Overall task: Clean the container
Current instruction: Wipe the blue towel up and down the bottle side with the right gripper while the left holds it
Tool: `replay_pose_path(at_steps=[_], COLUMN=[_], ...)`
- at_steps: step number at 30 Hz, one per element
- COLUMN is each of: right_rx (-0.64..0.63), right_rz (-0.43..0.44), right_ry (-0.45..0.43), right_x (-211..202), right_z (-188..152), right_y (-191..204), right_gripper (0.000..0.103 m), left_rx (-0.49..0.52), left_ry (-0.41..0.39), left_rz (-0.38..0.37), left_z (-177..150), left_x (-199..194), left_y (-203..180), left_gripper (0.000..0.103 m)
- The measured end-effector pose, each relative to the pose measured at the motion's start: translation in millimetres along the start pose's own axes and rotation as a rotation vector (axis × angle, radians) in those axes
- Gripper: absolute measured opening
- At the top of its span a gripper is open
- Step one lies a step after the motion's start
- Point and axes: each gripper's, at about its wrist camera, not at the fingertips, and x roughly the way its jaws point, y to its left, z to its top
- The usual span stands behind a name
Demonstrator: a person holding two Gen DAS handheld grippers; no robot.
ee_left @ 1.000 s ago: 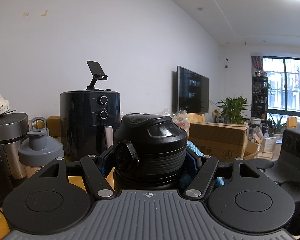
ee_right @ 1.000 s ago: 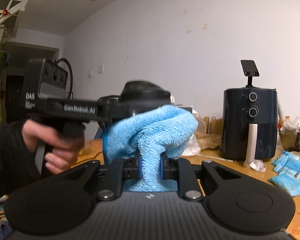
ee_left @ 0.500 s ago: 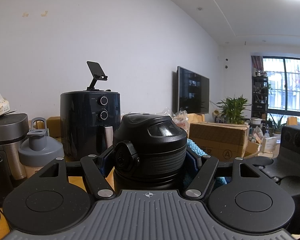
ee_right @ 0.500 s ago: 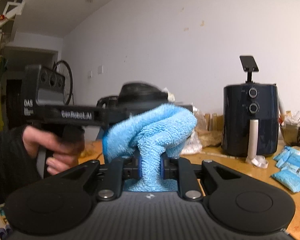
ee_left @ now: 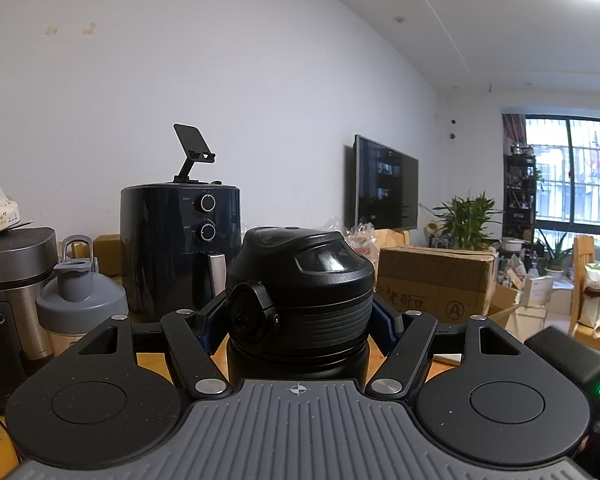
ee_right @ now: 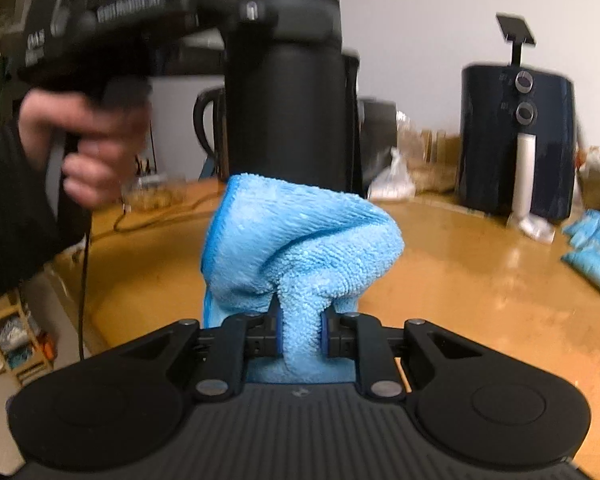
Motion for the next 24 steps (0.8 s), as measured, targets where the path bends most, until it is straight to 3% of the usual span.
replay_pose_path(at_steps=[11,17,24], right_rx=[0.008,0.018,0.016], right_rz=[0.002,-0.011,-0.021], right_ry=[0.015,-0.053,-0.19], right_x=[3,-8,-31], right_z=[-6,-1,27], right_y=[-2,2,5], right_gripper=[0.011,0.011,0.012], left_rx=[-0.001,0.0,0.006], left_ry=[-0.001,0.002,0.003], left_rz=[-0.001,-0.001,0.0], left_z=[-1,-1,-1], left_x=[-1,-1,0], left_y=[4,5,6], left_gripper=[0.068,0.068,0.068])
